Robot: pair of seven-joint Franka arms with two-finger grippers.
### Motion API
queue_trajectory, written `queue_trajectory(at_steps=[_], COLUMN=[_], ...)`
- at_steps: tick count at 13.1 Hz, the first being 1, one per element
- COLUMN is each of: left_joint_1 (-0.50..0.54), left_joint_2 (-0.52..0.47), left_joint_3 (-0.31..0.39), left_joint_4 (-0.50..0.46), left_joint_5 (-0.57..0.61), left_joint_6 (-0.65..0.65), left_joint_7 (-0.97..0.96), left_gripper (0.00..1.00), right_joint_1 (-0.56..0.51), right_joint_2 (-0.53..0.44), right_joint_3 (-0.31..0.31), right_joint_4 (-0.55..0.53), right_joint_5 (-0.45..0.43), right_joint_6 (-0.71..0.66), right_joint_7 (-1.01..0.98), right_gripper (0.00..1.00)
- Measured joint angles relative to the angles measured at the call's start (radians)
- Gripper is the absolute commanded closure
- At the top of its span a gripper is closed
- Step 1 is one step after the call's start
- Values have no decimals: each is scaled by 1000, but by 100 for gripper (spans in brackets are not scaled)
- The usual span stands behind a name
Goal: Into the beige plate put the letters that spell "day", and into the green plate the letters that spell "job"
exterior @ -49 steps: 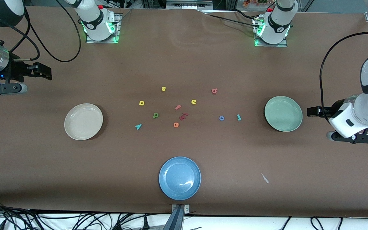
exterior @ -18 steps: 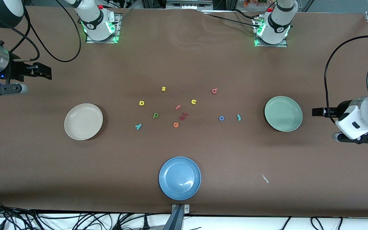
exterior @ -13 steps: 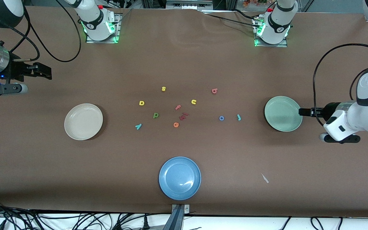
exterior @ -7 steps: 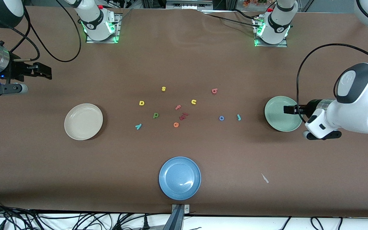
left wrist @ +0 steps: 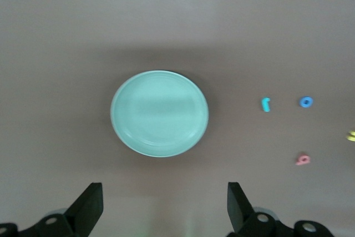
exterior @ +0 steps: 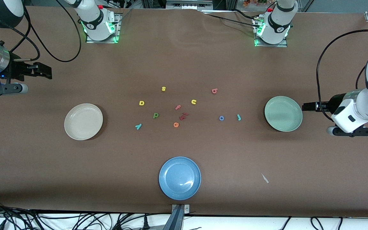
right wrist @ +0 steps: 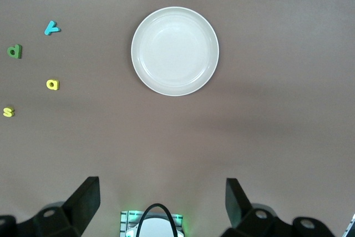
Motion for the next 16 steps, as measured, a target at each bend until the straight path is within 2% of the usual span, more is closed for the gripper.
queue_trajectory(at_steps=[3,7,13,16], left_joint_1=[-1,-1,-2,-6], left_joint_2=[-1,-16,-17,-16], left_joint_3=[-9,-11,-15,-19], left_joint_4=[6,9,8,-37], left_joint_5=[48,50,50,-17], left_joint_6=[32,55,55,40], left_joint_7=[56,70,71,-3], left_gripper=[3,6,6,8], right_joint_1=[0,0,0,0], right_joint_2=[0,0,0,0], right_joint_3=[0,0,0,0], right_joint_4=[0,0,0,0], right_joint_5=[0,0,0,0], right_joint_6=[0,-1,-1,-1], right_joint_7=[0,0,0,0], right_gripper=[0,0,0,0])
